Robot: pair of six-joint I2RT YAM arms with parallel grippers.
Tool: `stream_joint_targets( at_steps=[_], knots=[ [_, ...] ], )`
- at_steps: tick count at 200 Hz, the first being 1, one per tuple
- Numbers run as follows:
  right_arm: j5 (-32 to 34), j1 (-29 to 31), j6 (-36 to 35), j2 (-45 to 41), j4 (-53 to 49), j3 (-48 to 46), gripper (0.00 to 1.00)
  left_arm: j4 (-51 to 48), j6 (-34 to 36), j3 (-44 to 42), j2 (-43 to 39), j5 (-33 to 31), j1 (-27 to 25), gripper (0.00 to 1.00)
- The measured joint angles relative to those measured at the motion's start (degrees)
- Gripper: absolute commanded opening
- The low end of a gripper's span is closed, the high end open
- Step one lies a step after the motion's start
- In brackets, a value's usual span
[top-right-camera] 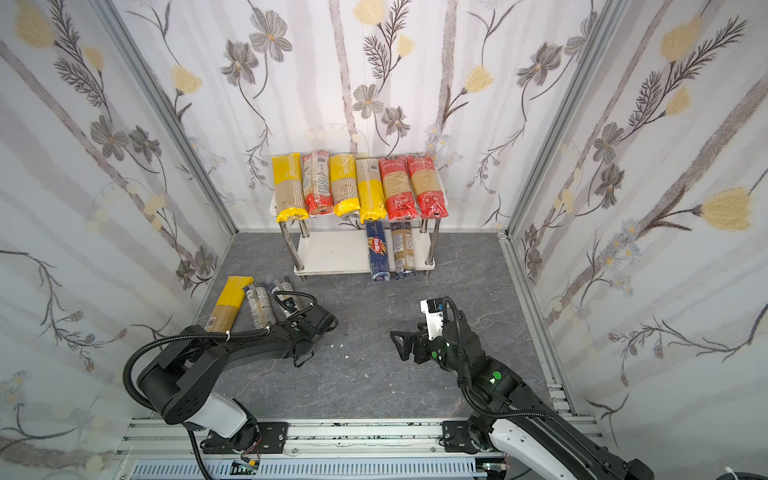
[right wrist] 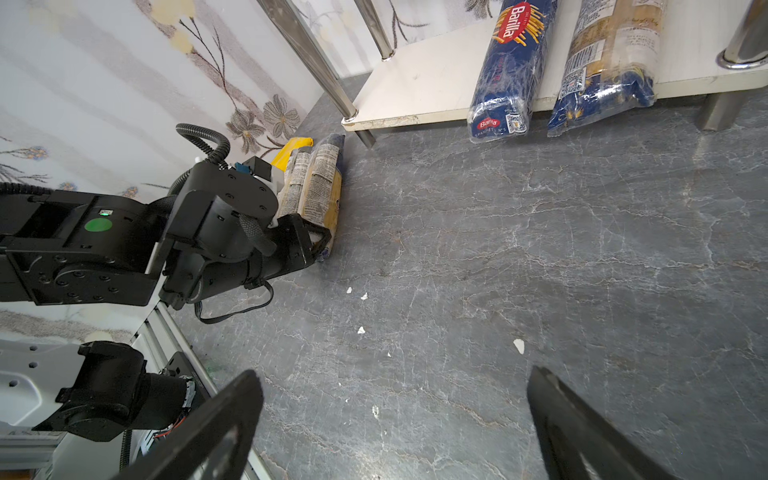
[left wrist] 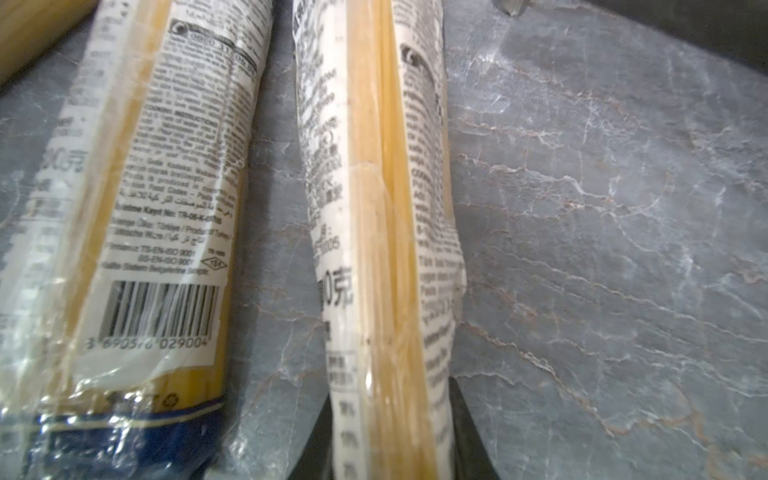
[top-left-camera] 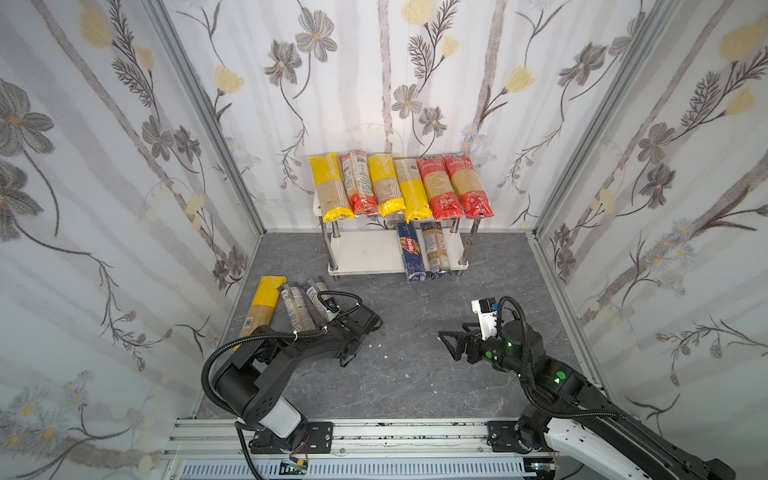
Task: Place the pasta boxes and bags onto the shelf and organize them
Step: 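Lift the white-labelled pack upright with the left gripper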
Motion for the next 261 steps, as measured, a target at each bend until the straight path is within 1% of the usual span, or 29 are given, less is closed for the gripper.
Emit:
stream_joint_targets(
  at_steps=[23,62,97,125,170,202,261],
  knots=[
    [0.00,0.00,0.00,0.39,0.00,0.46,1.00,1.20,-0.61,-3.72,-4.52,1.46,-1.38,0.15],
    [0.02,0.02,0.02,1.31,-0.07,1.53,1.00,0.83,-3.61,-10.67,-14.56,5.44,-5.07,0.00],
    [-0.02,0.24,0.07,2.16,0.04,2.27,1.00,-2.34,-5.20,-13.60,-21.79,7.23,-10.54,0.00],
    [0.04,0.98,1.05,2.25,0.07,2.27,1.00,-4.07,-4.85,-13.46,-24.39,9.33,-15.06,0.00],
    [2.80,1.84,2.12,0.37,-0.02,2.27,1.00,-6.60,-3.76,-12.11,-28.61,11.93,-20.68,0.00],
    [4.28,1.99,2.91,-0.07,-0.48,3.04,1.00,-7.93,-1.11,-11.87,-32.22,12.63,-22.60,0.00],
    [4.98,2.47,3.08,2.67,-0.57,5.46,1.00,-9.57,4.85,-9.94,-36.79,12.20,-23.04,0.00]
  ],
)
